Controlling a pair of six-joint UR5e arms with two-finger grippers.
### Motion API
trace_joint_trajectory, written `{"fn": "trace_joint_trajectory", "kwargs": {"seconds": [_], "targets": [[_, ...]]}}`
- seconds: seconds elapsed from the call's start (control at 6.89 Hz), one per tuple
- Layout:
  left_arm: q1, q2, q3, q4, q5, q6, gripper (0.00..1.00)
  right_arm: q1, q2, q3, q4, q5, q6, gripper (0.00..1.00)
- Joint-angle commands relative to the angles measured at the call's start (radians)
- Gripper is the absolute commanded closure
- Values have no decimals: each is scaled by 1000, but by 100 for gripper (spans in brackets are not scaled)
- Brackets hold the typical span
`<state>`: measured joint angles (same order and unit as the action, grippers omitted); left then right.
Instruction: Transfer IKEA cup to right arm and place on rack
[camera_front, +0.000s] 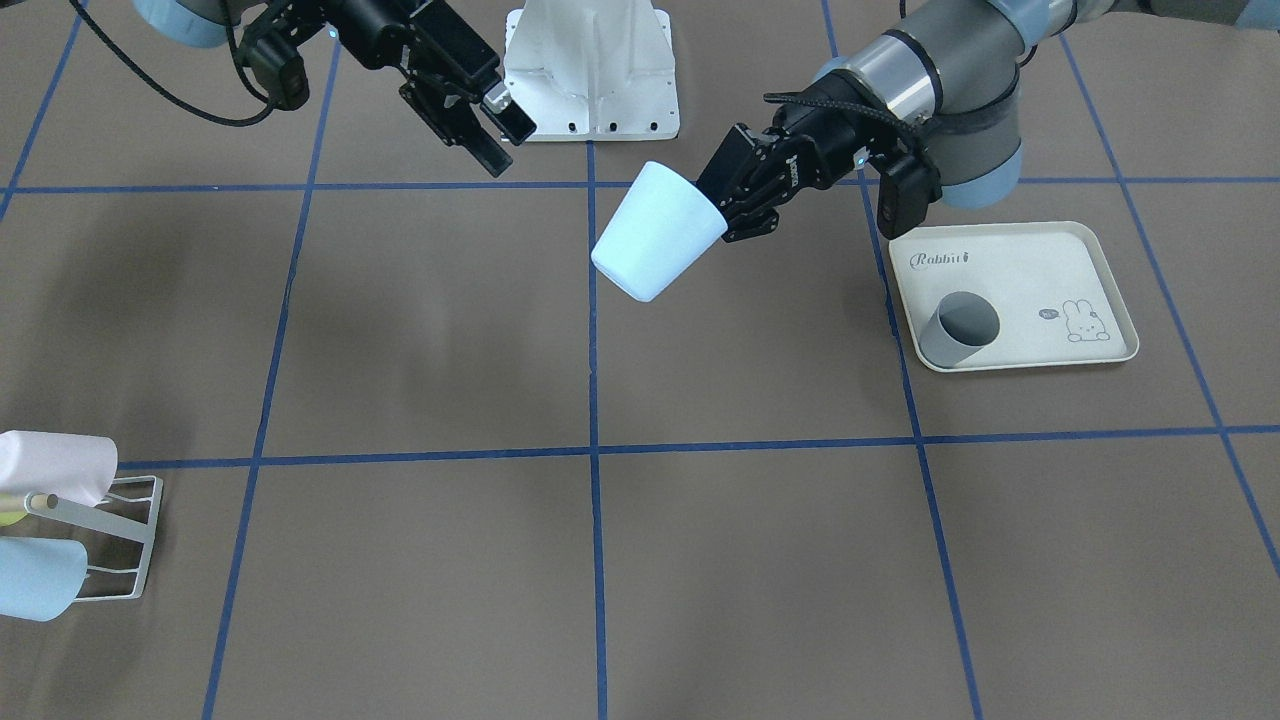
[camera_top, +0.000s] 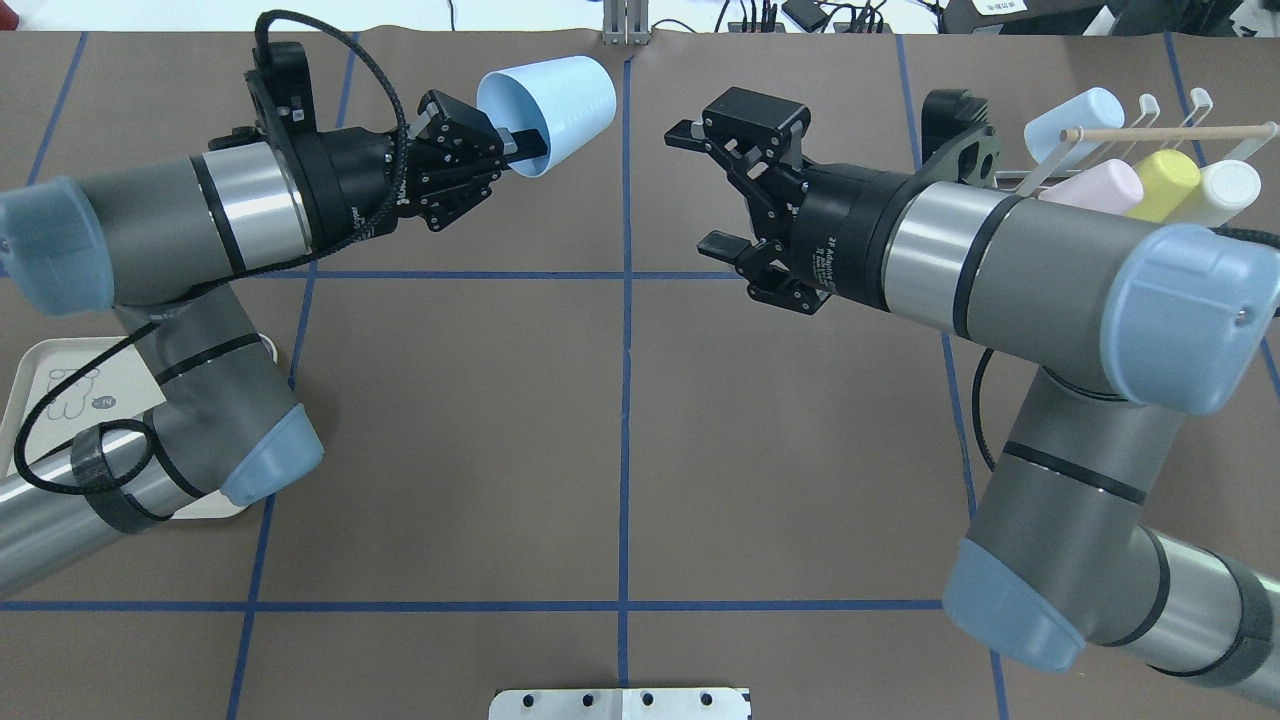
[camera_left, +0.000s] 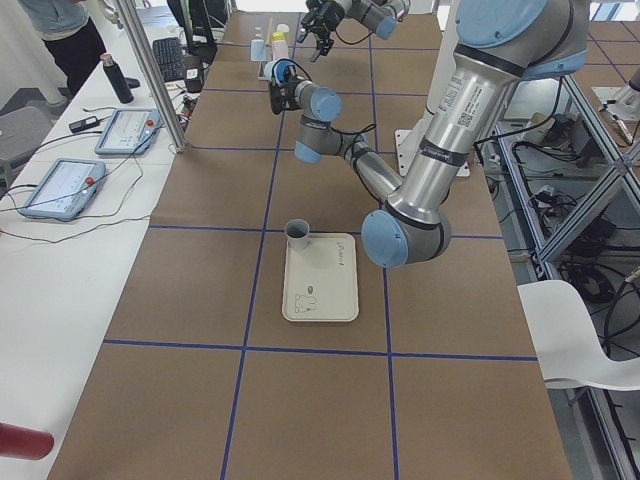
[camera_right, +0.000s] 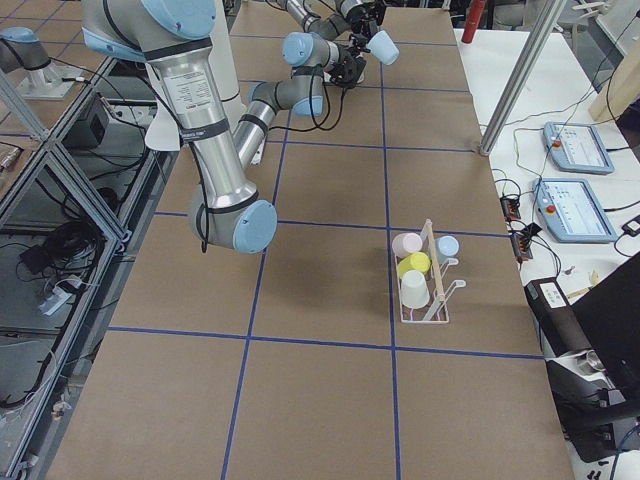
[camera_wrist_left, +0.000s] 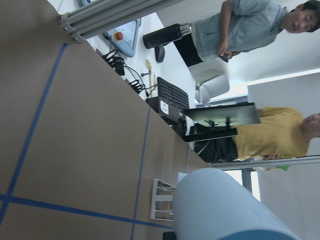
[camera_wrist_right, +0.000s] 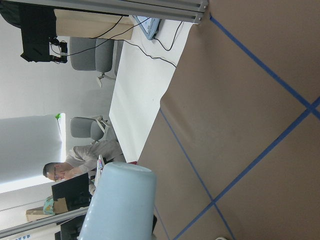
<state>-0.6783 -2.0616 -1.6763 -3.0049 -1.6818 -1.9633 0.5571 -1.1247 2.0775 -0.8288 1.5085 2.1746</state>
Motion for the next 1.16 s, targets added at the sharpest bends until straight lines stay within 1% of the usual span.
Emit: {"fn": "trace_joint_trajectory", "kwargs": {"seconds": [0.0, 0.44, 1.02], "targets": [[80, 0, 9, -177, 56, -52, 100, -20, 45, -2, 2, -36, 68, 0], [117, 0, 13, -261, 54, -54, 100, -14, 43, 1, 28, -36, 109, 0], [135, -2, 4, -266, 54, -54, 100, -16, 36, -2, 28, -30, 108, 0]]}}
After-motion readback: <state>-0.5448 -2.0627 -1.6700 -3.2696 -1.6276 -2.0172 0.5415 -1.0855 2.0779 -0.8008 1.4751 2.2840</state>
